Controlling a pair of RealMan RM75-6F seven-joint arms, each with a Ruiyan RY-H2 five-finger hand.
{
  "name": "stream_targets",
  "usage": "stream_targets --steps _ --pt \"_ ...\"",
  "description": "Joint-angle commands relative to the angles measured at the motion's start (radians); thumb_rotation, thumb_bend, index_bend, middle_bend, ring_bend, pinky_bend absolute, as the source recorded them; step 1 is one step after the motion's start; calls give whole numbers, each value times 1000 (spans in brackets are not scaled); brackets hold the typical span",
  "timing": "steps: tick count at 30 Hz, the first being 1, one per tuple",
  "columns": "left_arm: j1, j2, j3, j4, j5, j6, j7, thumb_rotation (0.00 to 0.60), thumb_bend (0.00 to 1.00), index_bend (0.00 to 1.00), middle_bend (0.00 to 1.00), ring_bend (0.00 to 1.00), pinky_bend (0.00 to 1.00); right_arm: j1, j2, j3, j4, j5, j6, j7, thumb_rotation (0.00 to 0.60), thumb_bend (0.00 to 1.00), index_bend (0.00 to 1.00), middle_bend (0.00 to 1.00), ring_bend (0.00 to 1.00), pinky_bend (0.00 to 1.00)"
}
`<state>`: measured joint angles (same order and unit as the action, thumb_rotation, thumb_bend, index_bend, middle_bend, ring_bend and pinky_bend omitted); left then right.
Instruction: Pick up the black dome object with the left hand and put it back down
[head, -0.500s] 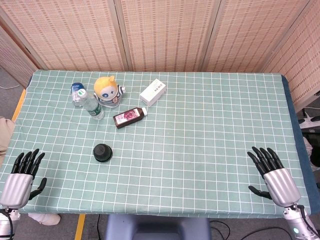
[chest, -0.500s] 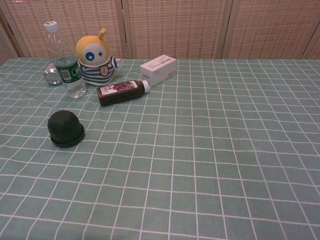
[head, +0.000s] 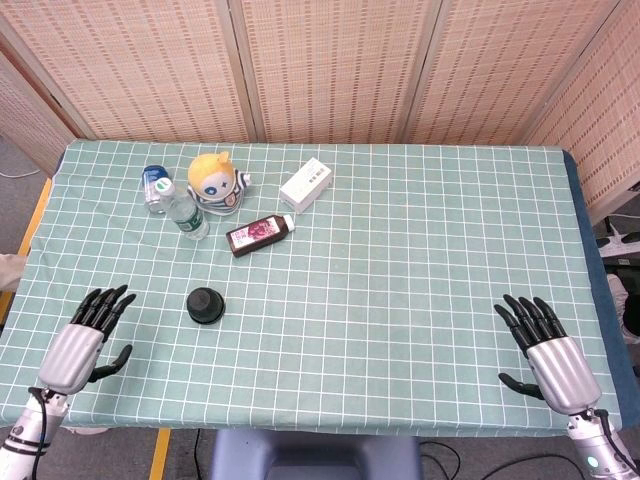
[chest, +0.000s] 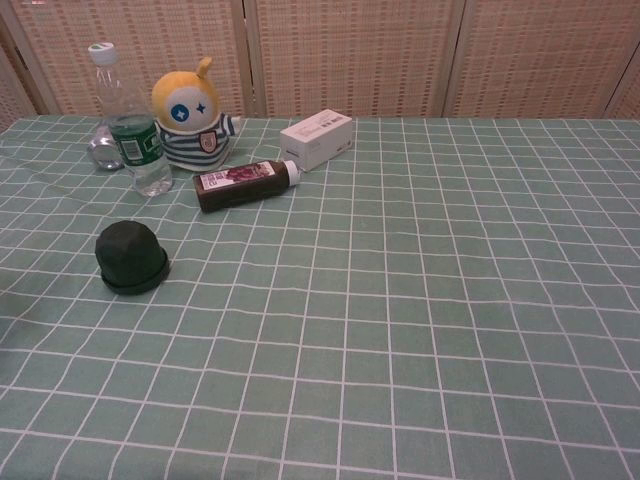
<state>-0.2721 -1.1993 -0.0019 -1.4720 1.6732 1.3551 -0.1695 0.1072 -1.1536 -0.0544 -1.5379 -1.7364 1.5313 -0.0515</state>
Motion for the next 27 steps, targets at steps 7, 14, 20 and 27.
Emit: stream_targets --steps 7,14,20,27 --pt "-349 126 -82 -196 -167 -548 -109 600 397 0 0 0 77 2 6 -1 -8 0 -9 5 571 0 0 0 0 0" --pt "-475 79 -107 -132 -318 -754 -9 600 359 0 0 0 79 8 7 5 0 12 -23 19 572 0 0 0 0 0" --pt "-549 27 -98 -57 -442 -845 106 600 346 0 0 0 80 7 5 13 2 23 -23 11 571 0 0 0 0 0" --pt "-639 12 -59 -31 -594 -954 194 600 332 0 0 0 120 2 -2 20 -2 34 -21 -13 572 0 0 0 0 0"
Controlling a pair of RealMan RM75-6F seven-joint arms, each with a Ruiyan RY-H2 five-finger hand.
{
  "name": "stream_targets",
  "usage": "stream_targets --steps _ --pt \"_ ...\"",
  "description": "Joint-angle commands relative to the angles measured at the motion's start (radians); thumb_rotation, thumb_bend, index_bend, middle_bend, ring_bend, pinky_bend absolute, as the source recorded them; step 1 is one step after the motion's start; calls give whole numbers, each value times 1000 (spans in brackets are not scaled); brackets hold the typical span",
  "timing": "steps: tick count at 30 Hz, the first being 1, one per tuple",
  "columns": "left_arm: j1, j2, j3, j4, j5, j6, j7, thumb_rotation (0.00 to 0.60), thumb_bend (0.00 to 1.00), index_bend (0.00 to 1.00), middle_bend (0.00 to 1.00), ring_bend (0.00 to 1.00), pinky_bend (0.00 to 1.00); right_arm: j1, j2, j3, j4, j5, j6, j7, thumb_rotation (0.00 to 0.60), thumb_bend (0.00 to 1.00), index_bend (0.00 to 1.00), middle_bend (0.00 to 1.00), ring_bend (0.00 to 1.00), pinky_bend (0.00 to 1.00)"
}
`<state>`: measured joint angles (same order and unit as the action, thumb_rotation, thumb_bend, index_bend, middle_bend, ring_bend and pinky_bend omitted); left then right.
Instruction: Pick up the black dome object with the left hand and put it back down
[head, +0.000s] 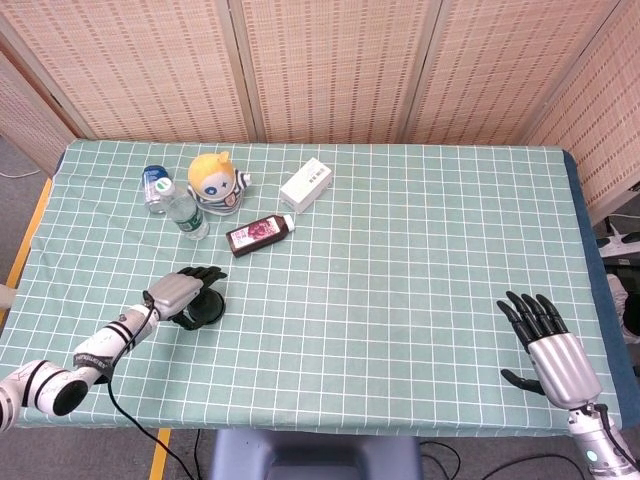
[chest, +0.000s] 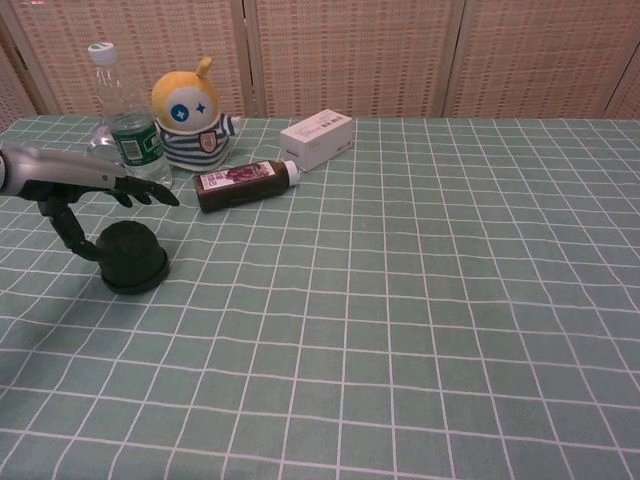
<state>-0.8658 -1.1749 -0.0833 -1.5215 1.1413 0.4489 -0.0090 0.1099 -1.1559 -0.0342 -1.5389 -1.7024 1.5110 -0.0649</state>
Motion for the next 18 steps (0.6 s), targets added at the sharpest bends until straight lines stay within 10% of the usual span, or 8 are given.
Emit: stream_targets --steps 1,18 --pt "-57 -15 31 25 -81 -59 43 600 332 0 0 0 122 0 1 0 -3 0 -1 3 571 0 0 0 0 0" --pt "-210 -57 189 72 -339 -57 157 600 321 0 0 0 233 -3 11 10 -22 34 -17 -1 572 0 0 0 0 0"
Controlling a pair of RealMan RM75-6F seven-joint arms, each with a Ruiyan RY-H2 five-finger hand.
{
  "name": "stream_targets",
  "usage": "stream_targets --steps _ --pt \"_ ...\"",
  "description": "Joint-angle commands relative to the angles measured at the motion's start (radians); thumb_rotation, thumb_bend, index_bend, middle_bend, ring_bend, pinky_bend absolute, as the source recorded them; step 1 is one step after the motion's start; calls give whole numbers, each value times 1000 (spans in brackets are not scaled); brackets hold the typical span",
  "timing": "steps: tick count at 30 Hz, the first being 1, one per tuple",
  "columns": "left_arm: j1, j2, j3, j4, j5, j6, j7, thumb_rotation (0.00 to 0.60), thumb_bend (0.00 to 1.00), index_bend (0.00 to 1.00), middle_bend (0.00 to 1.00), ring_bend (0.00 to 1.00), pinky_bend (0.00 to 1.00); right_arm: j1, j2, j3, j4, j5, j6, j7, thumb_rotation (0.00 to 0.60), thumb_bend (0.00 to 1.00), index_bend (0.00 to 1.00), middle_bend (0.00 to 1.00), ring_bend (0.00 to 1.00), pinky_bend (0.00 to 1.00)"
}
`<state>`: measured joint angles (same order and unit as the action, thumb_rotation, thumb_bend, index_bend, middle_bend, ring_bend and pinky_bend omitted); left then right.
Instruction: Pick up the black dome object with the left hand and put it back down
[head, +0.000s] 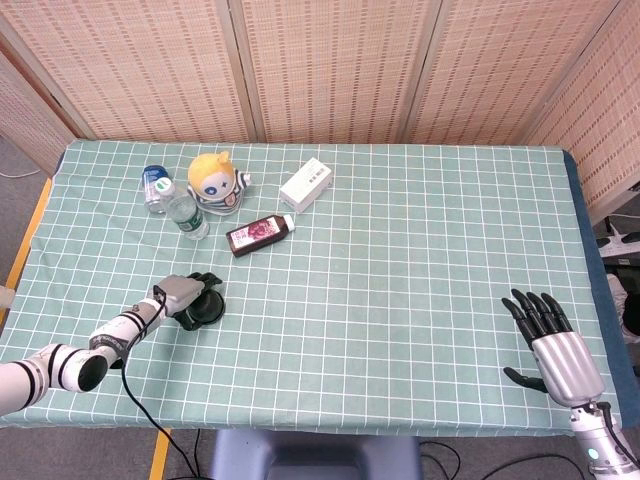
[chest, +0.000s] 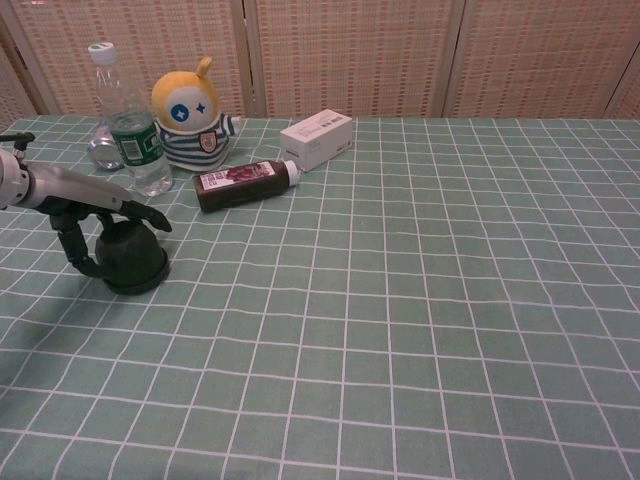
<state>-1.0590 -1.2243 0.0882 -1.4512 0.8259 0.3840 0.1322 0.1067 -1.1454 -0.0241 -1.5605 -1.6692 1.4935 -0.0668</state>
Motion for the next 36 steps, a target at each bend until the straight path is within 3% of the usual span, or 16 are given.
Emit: stream_targets --steps 1,7,19,22,23,27,33,36 --pt "-29 -12 28 4 -39 9 25 600 319 2 0 0 235 0 2 0 -2 0 0 2 571 0 0 0 0 0" --pt "-78 -32 77 -2 -110 36 69 600 313 97 37 7 250 -3 8 1 -5 -3 7 14 571 0 0 0 0 0" --pt "-119 -46 144 -36 -187 113 139 600 309 336 226 114 290 -6 13 -3 -8 -12 10 21 572 0 0 0 0 0" --pt "-115 -46 153 -45 -183 144 157 600 316 397 341 206 330 -6 13 -4 -8 -14 10 22 572 0 0 0 0 0" --pt "-113 -44 154 -50 -181 154 161 600 322 437 420 273 367 -6 14 -4 -9 -14 10 22 572 0 0 0 0 0" --pt "-102 -30 154 -78 -168 191 173 600 332 561 598 429 466 -8 15 -5 -9 -19 14 27 571 0 0 0 0 0" --pt "-39 9 101 -123 -98 241 101 600 348 644 682 508 491 -9 20 -9 -13 -26 15 36 571 0 0 0 0 0" --pt "14 37 56 -138 -31 239 4 600 355 687 711 529 478 -10 21 -9 -13 -27 18 36 571 0 0 0 0 0"
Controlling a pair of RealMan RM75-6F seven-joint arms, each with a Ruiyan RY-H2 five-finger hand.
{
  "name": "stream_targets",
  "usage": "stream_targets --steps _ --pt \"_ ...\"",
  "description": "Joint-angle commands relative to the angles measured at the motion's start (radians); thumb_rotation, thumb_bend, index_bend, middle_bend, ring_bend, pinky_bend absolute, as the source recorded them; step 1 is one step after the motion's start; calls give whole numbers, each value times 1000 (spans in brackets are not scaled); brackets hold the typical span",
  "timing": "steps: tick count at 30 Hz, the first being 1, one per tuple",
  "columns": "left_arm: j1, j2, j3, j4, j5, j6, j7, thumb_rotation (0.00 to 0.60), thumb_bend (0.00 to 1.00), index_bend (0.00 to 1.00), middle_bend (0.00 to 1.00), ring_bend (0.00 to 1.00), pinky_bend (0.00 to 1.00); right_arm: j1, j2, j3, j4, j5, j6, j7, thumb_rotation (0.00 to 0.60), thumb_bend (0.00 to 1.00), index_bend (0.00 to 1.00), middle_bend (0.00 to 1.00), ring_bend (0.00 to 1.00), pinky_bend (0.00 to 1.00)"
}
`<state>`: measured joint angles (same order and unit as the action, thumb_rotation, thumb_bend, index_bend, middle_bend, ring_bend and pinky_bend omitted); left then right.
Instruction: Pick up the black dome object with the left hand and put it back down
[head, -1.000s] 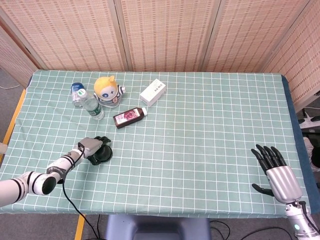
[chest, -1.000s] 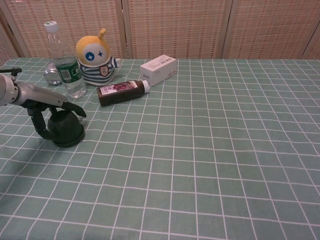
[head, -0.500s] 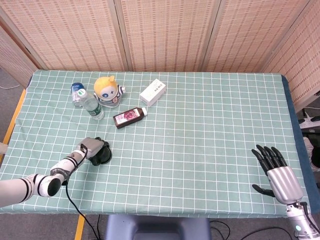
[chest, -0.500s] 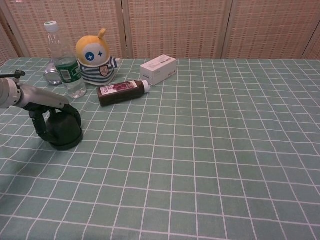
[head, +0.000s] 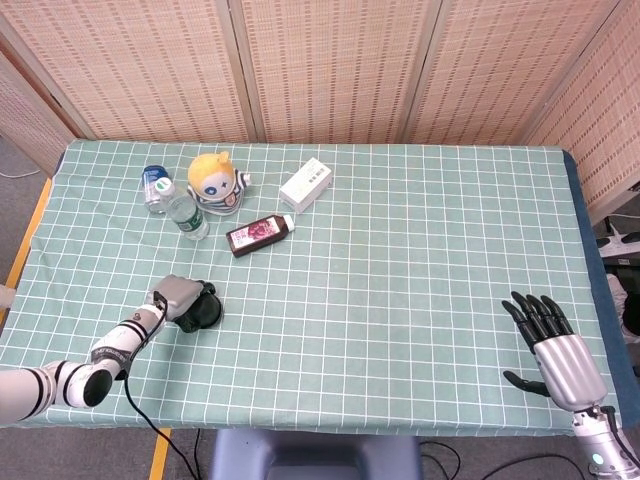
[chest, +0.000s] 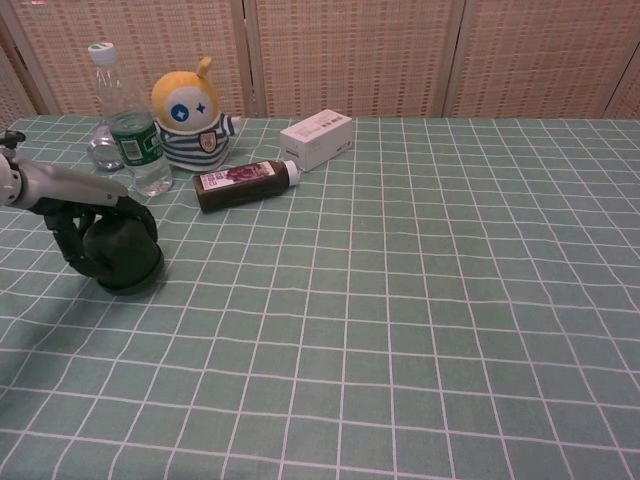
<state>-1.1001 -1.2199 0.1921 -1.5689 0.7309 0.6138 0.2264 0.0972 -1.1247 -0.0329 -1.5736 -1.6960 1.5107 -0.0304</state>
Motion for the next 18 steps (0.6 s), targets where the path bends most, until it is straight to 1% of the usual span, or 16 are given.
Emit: stream_targets --steps 1,3,6,7,9,10,12,13,16,18 --pt "69 41 -60 -21 87 6 -117 600 358 694 715 532 477 0 0 0 0 -1 0 0 571 0 0 0 0 0" --pt "105 53 -88 -17 150 18 -174 600 360 695 715 534 477 0 0 -1 0 -2 -1 -1 571 0 0 0 0 0" --pt "193 65 -157 -25 272 92 -338 600 360 695 715 539 477 -1 1 -2 -1 -3 -2 0 571 0 0 0 0 0" --pt "234 68 -187 -25 333 129 -436 600 360 695 715 540 477 -1 1 -2 -1 -4 0 1 572 0 0 0 0 0" --pt "292 70 -227 -18 422 186 -609 600 359 696 718 543 476 -2 1 -2 -1 -5 3 1 572 0 0 0 0 0" --pt "326 70 -252 -13 475 216 -747 600 360 698 721 544 468 -3 1 -2 0 -5 2 0 572 0 0 0 0 0" --pt "369 75 -289 -12 545 251 -992 600 366 701 723 544 451 -2 -1 -3 0 -5 -1 -1 572 0 0 0 0 0" --pt "394 78 -312 -13 587 274 -1174 600 369 701 718 541 441 -2 -1 -3 -1 -5 -2 -2 572 0 0 0 0 0" --pt "435 91 -347 3 690 324 -1598 600 369 701 704 528 421 -3 -2 -5 -2 -8 -2 -6 572 0 0 0 0 0" --pt "444 95 -349 28 748 355 -1769 600 369 698 697 520 416 -3 -2 -5 -3 -9 -1 -7 571 0 0 0 0 0"
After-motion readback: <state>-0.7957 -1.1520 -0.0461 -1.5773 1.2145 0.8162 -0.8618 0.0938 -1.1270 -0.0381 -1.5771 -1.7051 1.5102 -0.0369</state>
